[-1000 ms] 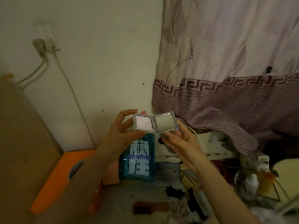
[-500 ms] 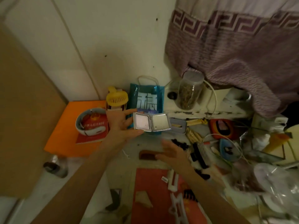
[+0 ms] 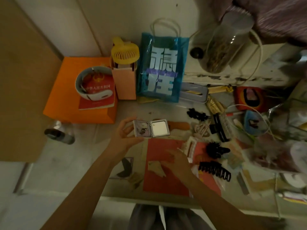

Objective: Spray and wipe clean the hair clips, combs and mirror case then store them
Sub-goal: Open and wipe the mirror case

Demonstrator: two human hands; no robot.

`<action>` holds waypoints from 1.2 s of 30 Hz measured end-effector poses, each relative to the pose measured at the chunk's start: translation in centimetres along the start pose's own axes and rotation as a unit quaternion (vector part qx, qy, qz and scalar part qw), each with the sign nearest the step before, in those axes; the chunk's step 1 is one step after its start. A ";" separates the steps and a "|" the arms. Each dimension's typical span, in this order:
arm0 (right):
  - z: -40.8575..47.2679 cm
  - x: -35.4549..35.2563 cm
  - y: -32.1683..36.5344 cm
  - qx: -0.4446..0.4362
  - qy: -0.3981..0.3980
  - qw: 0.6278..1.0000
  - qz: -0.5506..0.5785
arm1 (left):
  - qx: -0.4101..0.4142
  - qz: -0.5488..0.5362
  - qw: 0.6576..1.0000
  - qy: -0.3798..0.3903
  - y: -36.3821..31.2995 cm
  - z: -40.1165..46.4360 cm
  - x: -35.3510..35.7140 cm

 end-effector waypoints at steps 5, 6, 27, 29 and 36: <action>0.7 2.7 -1.6 0.026 0.014 0.999 -0.039 | -0.020 0.008 1.000 -0.004 1.9 -1.1 -2.0; 0.8 3.1 -1.6 0.018 0.004 0.998 -0.061 | -0.024 0.009 1.000 -0.005 2.1 -1.2 -2.2; 0.2 -0.4 0.3 0.032 -0.087 0.969 0.228 | 0.003 0.025 1.000 -0.013 -1.1 0.3 -1.8; -0.5 -2.8 1.5 0.026 -0.096 0.951 0.294 | 0.021 0.029 0.999 -0.010 -2.6 0.7 -1.0; -4.9 -14.5 8.3 -0.110 -0.177 0.901 0.380 | 0.119 0.067 0.989 0.050 -9.5 2.0 3.6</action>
Point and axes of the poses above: each hand's wrist, its own z-axis towards the middle knuckle, its own x-axis out of the palm, y = z × x, the point moved 7 cm from there along z, towards the middle knuckle, and after that the axes turned 7 degrees about x, right-handed, at the moved point
